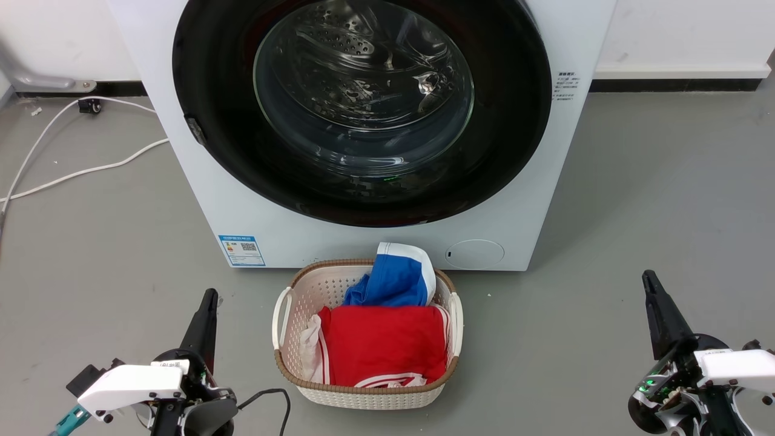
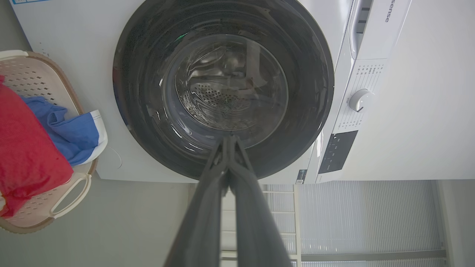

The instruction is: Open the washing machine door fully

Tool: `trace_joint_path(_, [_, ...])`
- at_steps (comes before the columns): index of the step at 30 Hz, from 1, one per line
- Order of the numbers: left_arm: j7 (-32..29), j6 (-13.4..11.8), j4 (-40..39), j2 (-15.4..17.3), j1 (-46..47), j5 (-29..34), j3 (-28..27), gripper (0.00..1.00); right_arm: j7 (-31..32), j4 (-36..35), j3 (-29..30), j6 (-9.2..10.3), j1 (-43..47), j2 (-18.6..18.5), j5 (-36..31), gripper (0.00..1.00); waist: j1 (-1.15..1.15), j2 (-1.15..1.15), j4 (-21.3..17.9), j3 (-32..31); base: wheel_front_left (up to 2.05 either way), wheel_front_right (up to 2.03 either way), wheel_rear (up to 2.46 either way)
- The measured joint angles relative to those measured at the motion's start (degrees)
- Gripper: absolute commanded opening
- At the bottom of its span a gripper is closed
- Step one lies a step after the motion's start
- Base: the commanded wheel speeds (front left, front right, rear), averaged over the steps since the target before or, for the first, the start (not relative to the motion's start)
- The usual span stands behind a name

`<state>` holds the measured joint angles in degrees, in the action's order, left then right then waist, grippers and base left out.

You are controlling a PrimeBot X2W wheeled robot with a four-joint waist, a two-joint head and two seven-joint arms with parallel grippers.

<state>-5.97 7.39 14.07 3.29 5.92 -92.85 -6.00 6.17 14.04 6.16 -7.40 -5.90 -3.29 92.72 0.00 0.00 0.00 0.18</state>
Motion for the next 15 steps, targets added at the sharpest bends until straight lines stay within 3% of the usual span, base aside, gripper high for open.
trace_joint_path(15, [-0.16,0.0,0.01,-0.07,0.01,0.18,-0.12,0.0,0.15,0.0,0.09,0.0,-0.01,0.05,-0.02,0.0,0.0,0.0,0.0,0.0,0.0,0.0,0.0])
